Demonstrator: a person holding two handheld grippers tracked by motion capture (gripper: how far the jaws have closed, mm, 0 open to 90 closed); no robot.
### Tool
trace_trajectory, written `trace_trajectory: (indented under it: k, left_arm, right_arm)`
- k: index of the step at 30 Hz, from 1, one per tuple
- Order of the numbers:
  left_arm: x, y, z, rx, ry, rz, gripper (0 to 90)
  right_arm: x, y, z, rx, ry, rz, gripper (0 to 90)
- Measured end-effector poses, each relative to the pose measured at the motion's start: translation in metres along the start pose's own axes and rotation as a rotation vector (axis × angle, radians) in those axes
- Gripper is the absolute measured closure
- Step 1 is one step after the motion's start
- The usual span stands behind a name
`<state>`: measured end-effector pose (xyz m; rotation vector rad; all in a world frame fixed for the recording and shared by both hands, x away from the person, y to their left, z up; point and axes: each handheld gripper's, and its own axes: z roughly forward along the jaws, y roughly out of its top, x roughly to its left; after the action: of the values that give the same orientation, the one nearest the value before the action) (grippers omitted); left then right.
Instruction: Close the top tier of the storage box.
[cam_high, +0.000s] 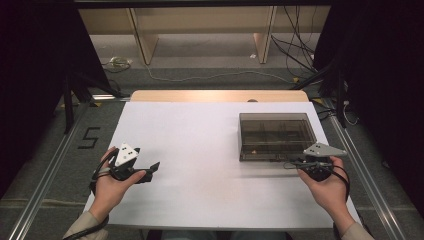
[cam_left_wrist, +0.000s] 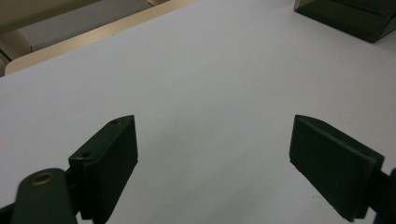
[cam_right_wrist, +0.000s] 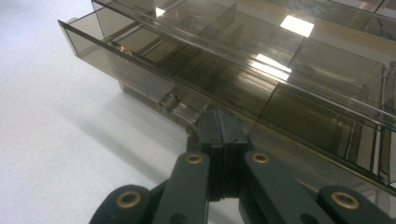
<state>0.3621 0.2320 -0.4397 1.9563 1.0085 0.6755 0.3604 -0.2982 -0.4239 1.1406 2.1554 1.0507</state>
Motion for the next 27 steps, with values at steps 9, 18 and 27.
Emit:
trace_trajectory:
  k: [9, 18, 27]
  left_arm:
    - [0.0002, -0.0001, -0.0001, 0.005, -0.002, 0.005, 15.2]
    - [-0.0001, 0.0000, 0.0000, 0.000, -0.001, 0.001, 15.2]
    - [0.0001, -0.0002, 0.0001, 0.002, -0.001, 0.001, 15.2]
  right_arm:
    - [-0.0007, 0.0012, 0.0013, 0.003, -0.003, -0.003, 90.0]
    - [-0.0014, 0.0026, 0.0034, 0.001, -0.008, -0.005, 90.0]
    - [-0.0018, 0.0034, 0.0046, 0.001, -0.009, -0.005, 90.0]
